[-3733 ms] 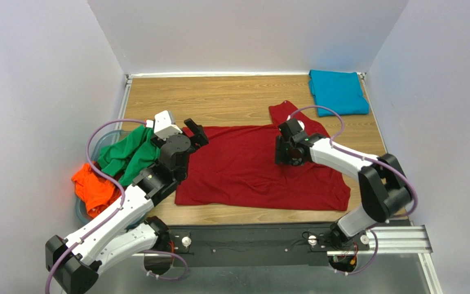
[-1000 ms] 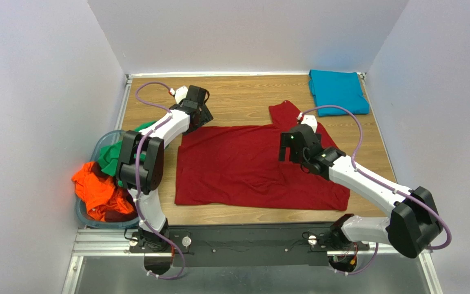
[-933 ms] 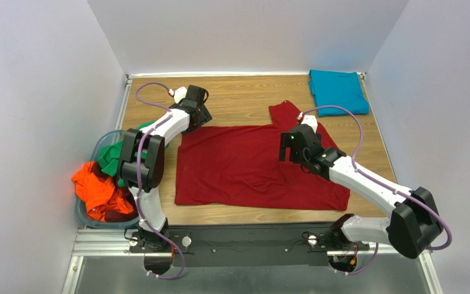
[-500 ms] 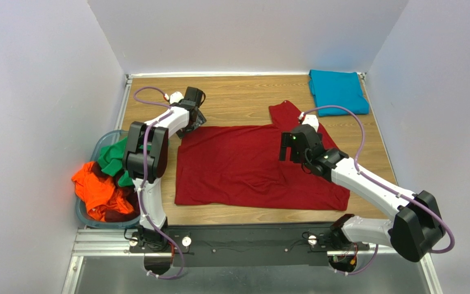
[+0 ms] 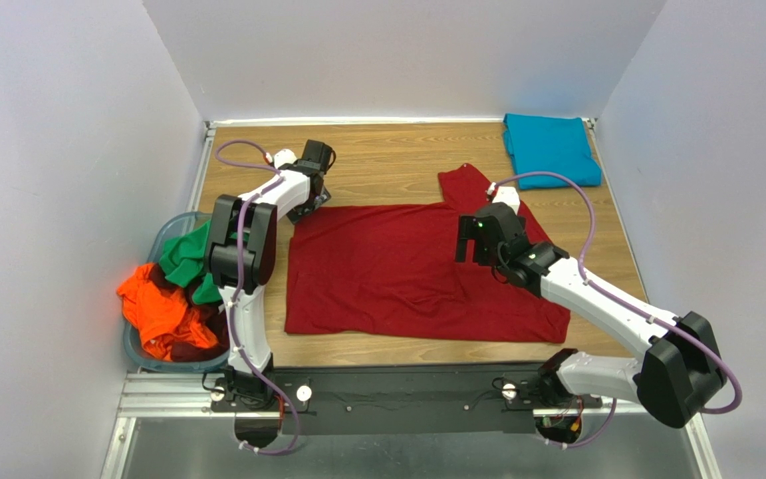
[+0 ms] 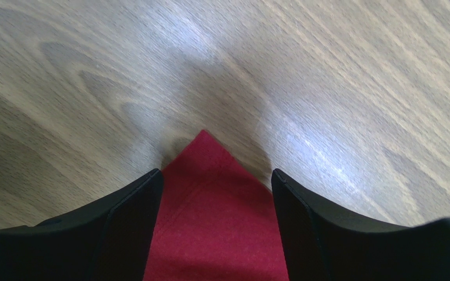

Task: Fold and stack the t-shirts
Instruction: Fold the tshirt

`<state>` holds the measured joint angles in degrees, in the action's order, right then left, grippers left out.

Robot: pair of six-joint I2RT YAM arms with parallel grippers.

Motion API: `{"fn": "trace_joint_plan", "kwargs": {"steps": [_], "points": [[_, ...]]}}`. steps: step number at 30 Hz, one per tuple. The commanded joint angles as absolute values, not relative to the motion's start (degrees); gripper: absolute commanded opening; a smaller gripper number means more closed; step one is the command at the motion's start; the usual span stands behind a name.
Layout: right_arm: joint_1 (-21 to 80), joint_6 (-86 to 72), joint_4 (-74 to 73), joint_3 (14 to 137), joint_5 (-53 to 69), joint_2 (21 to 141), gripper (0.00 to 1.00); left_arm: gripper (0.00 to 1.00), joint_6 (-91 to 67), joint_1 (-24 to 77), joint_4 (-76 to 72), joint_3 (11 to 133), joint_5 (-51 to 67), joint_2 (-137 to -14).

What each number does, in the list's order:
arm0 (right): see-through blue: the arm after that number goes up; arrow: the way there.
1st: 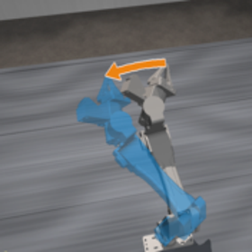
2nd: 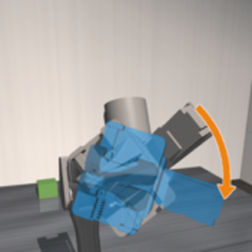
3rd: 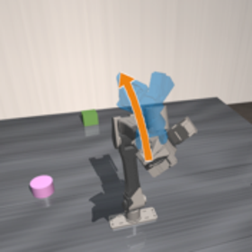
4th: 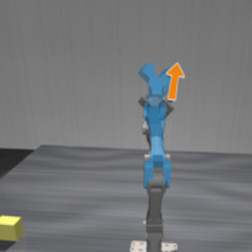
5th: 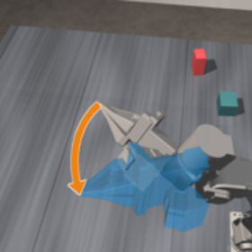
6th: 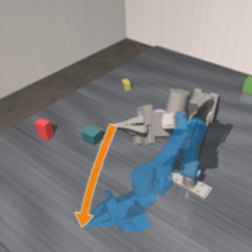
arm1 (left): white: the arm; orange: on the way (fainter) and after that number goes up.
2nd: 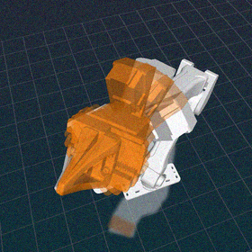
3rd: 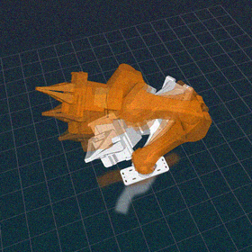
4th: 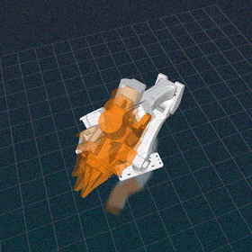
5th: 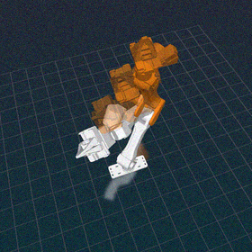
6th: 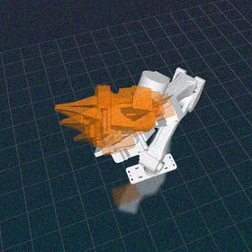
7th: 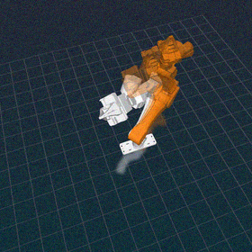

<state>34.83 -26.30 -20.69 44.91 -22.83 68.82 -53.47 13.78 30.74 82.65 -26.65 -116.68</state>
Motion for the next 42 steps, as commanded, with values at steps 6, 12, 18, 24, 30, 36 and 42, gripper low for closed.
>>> {"fn": "trace_joint_plan", "kwargs": {"steps": [6,12,18,24,30,36,42], "points": [[34.89,-25.40,-20.04,45.00,-23.29,69.61,1.00,0.65,-52.30,12.22,32.08,86.22,-29.62,-119.62],[34.89,-25.22,-20.04,45.61,-24.26,71.10,1.00,0.44,-50.01,12.13,30.68,85.61,-28.13,-119.27],[34.81,-25.40,-20.04,46.49,-25.22,72.24,1.00,0.11,-49.48,12.13,29.44,82.89,-26.54,-117.78],[34.28,-26.89,-20.13,47.98,-26.54,73.82,1.00,0.00,-47.64,12.13,28.48,81.39,-26.19,-115.50],[31.65,-29.00,-20.13,55.70,-26.99,77.34,1.00,0.00,-45.44,12.13,26.55,79.28,-27.33,-112.24],[23.65,-28.13,-20.13,67.65,-22.24,91.54,1.00,0.00,-42.81,12.39,23.04,77.52,-25.41,-109.43],[18.64,-23.84,-20.04,84.71,-20.21,106.50,1.00,0.00,-41.13,12.57,21.89,76.38,-26.28,-107.58]]}}
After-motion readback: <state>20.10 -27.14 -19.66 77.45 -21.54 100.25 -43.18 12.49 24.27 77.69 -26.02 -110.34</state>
